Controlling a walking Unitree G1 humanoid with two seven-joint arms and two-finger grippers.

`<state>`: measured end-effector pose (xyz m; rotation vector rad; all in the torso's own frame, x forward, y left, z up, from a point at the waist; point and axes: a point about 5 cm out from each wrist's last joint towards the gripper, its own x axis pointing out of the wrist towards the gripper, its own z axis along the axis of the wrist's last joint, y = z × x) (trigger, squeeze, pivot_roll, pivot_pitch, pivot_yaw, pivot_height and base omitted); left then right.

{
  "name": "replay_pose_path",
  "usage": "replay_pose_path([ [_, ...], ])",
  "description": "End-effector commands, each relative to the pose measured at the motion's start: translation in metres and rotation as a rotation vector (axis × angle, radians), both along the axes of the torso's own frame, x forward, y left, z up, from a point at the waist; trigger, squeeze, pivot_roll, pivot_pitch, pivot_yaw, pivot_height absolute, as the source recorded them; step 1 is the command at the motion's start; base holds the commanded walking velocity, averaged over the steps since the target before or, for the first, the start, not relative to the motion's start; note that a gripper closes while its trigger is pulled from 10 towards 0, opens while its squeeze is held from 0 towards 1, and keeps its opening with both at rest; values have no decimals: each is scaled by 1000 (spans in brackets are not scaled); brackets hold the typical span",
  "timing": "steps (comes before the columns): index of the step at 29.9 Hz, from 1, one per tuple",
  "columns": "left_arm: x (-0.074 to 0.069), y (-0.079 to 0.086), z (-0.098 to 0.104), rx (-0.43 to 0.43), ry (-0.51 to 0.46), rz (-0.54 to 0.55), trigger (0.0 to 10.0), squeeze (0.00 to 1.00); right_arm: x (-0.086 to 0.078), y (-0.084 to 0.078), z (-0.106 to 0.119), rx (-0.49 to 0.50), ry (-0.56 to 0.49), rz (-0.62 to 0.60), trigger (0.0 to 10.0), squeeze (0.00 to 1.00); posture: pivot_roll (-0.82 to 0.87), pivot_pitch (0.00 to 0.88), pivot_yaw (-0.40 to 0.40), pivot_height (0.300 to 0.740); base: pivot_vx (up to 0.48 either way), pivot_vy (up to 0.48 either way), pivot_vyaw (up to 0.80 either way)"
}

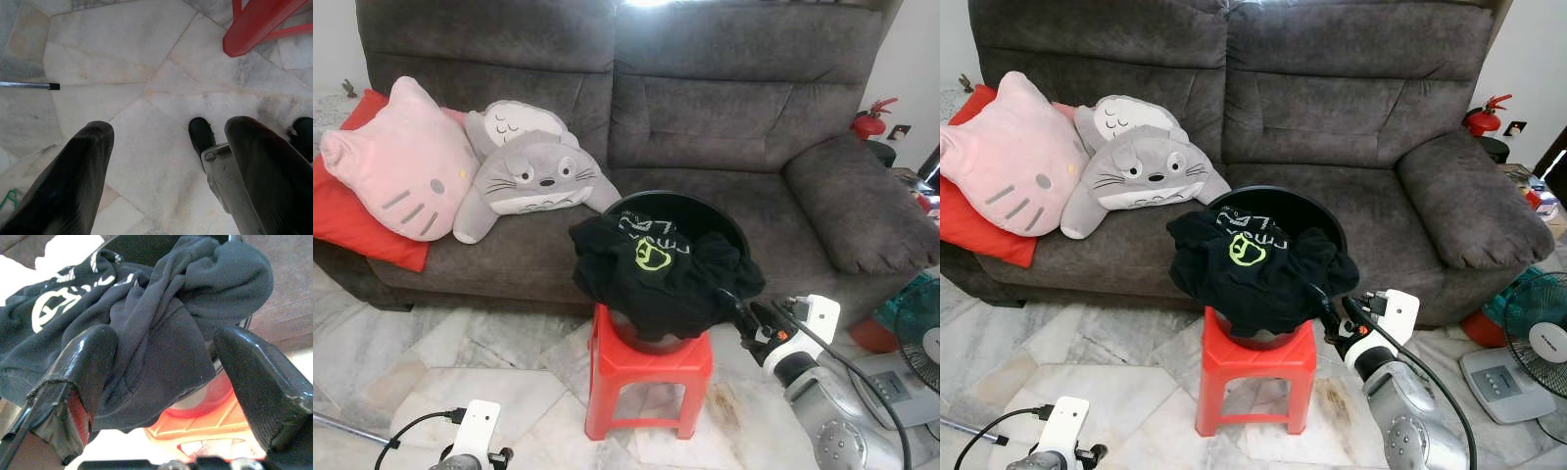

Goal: Hang hanger

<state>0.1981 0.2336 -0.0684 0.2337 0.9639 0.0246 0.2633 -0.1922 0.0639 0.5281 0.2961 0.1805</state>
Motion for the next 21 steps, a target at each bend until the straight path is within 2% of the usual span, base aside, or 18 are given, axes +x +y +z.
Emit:
replay_pose_path([
  [1,-5,-2,-3,5,24,-13,10000,0,4,2,1,11,-13,8,10000,0,-170,0,-47,740,0,0,0],
  [10,-6,-2,-4,8,26,-11,10000,0,9,13,3,25,-38,100,10000,0,-168,0,-47,740,0,0,0],
  [14,-6,-2,-4,8,28,-12,10000,0,11,12,0,8,-32,98,10000,0,-168,0,-48,740,0,0,0],
  [15,-6,-2,-4,8,28,-12,10000,0,11,12,-1,8,-30,97,8039,0,-168,0,-48,740,0,0,0],
  [16,-6,-2,-4,8,29,-12,10000,0,11,11,-1,10,-30,97,8039,0,-167,0,-48,740,0,0,0],
  [17,-7,-2,-4,8,29,-14,10000,0,11,11,-1,11,-31,99,824,0,-167,0,-48,740,0,0,0],
  [18,-7,-2,-4,8,29,-14,10000,0,11,11,-1,11,-31,99,824,0,-167,0,-48,740,0,0,0],
  [19,-7,-2,-4,8,29,-14,10000,0,11,11,-1,11,-32,99,0,0,-168,0,-48,740,0,0,0],
  [21,-7,-2,-4,8,30,-15,10000,0,11,11,-1,6,-32,100,0,0,-168,0,-48,740,0,0,0],
])
